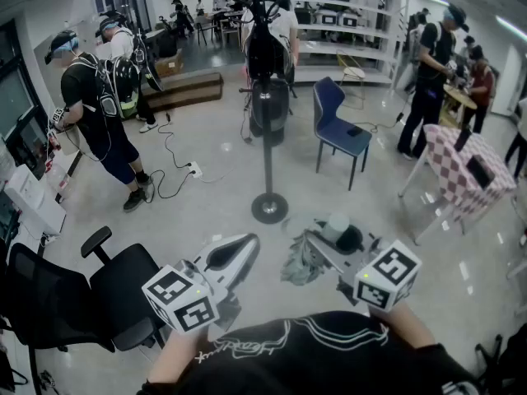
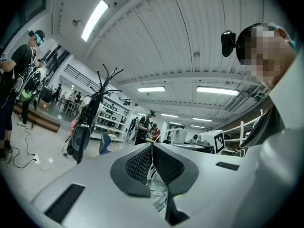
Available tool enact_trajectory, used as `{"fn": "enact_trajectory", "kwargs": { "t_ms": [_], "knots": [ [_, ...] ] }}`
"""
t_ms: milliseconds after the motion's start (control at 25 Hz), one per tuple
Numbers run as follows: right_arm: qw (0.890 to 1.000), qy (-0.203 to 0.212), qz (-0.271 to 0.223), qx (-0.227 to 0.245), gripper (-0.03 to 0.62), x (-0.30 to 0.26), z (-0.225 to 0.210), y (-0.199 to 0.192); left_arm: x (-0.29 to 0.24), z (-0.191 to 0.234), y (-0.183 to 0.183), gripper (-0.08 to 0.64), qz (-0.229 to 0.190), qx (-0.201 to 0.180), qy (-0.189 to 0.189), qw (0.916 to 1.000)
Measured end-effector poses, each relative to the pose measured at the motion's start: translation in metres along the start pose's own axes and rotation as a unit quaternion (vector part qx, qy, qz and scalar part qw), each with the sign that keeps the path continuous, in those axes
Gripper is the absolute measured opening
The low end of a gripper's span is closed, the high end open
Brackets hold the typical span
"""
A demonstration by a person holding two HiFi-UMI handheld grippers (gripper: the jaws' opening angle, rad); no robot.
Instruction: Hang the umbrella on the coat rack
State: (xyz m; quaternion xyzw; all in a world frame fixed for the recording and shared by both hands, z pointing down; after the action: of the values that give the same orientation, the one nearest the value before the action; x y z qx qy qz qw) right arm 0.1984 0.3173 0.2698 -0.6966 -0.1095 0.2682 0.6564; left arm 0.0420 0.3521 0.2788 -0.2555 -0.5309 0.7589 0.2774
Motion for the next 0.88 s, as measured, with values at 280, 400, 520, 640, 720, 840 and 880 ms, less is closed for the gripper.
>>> {"fn": "enact_trajectory", "kwargs": {
  "t_ms": [280, 400, 520, 640, 720, 840, 880],
  "knots": [
    [1.0, -0.004, -0.001, -0.001, 0.137, -0.004, 0.009, -0.003, 0.012, 0.002, -0.005, 0.003, -0.001, 0.001, 0.002, 1.0],
    [1.0, -0.006, -0.001, -0.002, 0.136, -0.005, 0.013, -0.003, 0.018, 0.004, -0.007, 0.003, -0.003, 0.007, 0.003, 1.0],
    [1.0, -0.008, 0.002, -0.007, 0.137, -0.008, 0.015, -0.005, 0.021, 0.008, -0.011, 0.003, -0.004, 0.012, 0.003, 0.9999],
    [1.0, -0.009, 0.008, -0.016, 0.136, -0.013, 0.012, -0.009, 0.02, 0.013, -0.015, 0.003, -0.004, 0.019, 0.004, 0.9998],
    [1.0, -0.008, 0.013, -0.028, 0.137, -0.016, 0.007, -0.013, 0.016, 0.016, -0.017, 0.003, -0.002, 0.022, 0.005, 0.9997],
    [0.999, -0.002, 0.014, -0.041, 0.135, -0.024, -0.001, -0.018, 0.011, 0.024, -0.017, 0.003, 0.004, 0.025, 0.01, 0.9996],
    [0.999, 0.001, 0.014, -0.044, 0.137, -0.027, -0.004, -0.019, 0.009, 0.028, -0.018, 0.003, 0.007, 0.027, 0.013, 0.9995]
  ]
}}
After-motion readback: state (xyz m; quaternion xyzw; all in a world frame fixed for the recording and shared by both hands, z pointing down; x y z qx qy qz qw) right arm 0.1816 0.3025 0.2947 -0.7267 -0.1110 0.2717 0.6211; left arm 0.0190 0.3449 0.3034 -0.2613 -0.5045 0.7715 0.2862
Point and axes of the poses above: the fingertips, and each gripper's own axes: x backward along the fingers, z to its left, y out of its top, the point moved 4 cm from there along x, backward along the fingers, and after that the axes turned 7 degrees about z, right-handed, at the moved point
